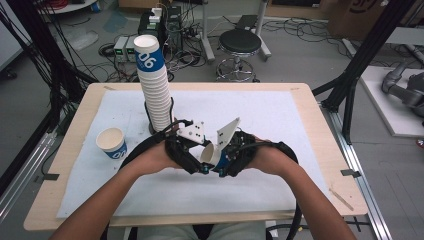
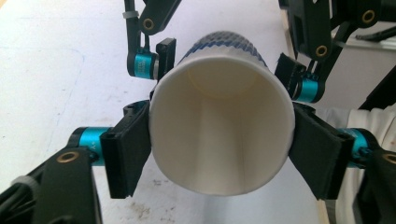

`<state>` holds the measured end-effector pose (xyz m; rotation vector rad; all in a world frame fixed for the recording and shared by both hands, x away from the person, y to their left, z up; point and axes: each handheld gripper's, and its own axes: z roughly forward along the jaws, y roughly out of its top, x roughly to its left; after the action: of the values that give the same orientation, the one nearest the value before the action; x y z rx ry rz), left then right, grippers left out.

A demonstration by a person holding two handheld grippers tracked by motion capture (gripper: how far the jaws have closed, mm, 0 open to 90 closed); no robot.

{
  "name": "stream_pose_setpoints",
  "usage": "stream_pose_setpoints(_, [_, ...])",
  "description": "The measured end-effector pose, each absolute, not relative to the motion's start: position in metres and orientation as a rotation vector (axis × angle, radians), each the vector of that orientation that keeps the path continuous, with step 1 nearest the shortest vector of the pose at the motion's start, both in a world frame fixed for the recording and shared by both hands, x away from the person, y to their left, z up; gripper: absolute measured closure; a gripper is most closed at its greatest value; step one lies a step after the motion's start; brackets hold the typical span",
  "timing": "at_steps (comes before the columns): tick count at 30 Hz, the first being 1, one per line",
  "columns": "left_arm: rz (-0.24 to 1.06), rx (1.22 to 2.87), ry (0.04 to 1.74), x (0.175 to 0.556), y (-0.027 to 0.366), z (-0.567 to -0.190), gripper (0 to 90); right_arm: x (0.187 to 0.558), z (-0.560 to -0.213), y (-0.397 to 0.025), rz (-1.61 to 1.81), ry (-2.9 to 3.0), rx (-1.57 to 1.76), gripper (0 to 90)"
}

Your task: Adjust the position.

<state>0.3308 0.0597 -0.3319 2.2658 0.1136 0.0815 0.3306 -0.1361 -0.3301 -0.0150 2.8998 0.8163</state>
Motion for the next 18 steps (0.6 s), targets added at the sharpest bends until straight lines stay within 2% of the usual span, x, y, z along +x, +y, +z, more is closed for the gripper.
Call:
stream_pose_setpoints(7, [0.083, 2.125, 0.174, 0.333, 0.072, -0.330, 20.0, 0.333, -0.339, -0.150, 0.889, 2.916, 0.075, 29.1])
stream_pose_setpoints(18, [0.216, 1.801, 0.393, 0.338, 0.113, -0.332, 19.2, 0.334, -0.357, -0.194, 1.153, 2.811, 0.287, 29.1])
